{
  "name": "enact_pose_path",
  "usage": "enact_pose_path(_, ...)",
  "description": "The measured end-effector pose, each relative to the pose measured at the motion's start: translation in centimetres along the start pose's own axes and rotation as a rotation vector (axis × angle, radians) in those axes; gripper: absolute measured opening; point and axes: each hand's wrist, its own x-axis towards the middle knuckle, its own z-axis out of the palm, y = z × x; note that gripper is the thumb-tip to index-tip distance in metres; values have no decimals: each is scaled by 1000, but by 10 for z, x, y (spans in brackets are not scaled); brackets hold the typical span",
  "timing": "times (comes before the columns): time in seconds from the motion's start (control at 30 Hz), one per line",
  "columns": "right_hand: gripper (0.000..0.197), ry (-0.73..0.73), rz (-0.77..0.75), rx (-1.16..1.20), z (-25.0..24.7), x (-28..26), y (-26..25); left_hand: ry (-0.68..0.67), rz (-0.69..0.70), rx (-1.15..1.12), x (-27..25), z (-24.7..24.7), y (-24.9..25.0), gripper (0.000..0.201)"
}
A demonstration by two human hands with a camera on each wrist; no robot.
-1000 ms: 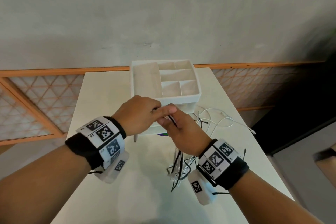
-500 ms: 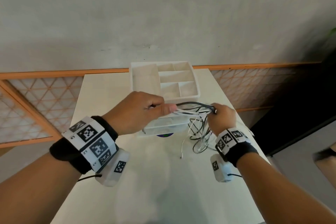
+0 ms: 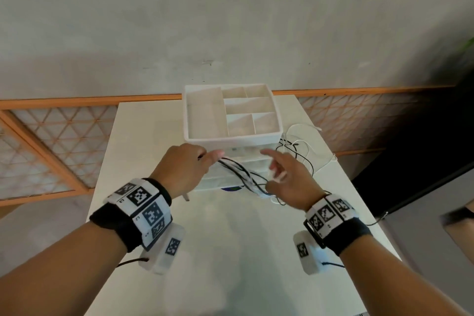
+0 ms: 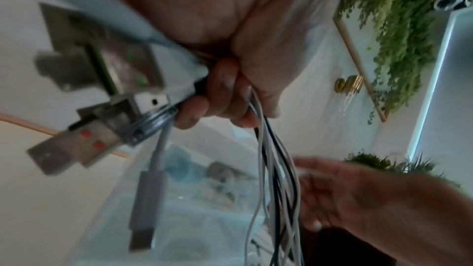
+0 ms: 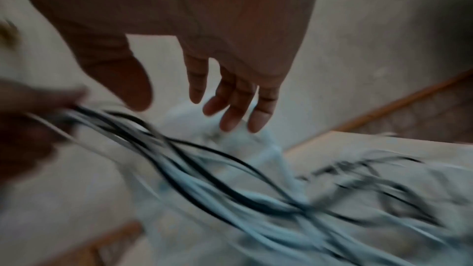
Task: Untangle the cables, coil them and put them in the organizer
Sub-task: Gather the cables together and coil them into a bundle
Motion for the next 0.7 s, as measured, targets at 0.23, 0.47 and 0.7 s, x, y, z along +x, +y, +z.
enact_pose_path(0.23, 60, -61, -219, 114, 5, 12, -90, -261, 31, -590, -6, -4, 33, 61)
enact_pose_path(0.47, 36, -36, -187, 191, 8, 12, -86, -360, 92, -490, -11, -8, 7, 57)
enact_pose_path(0.7, 17, -53, -156, 235, 1, 10, -77, -410, 95, -570, -16, -11, 2, 29)
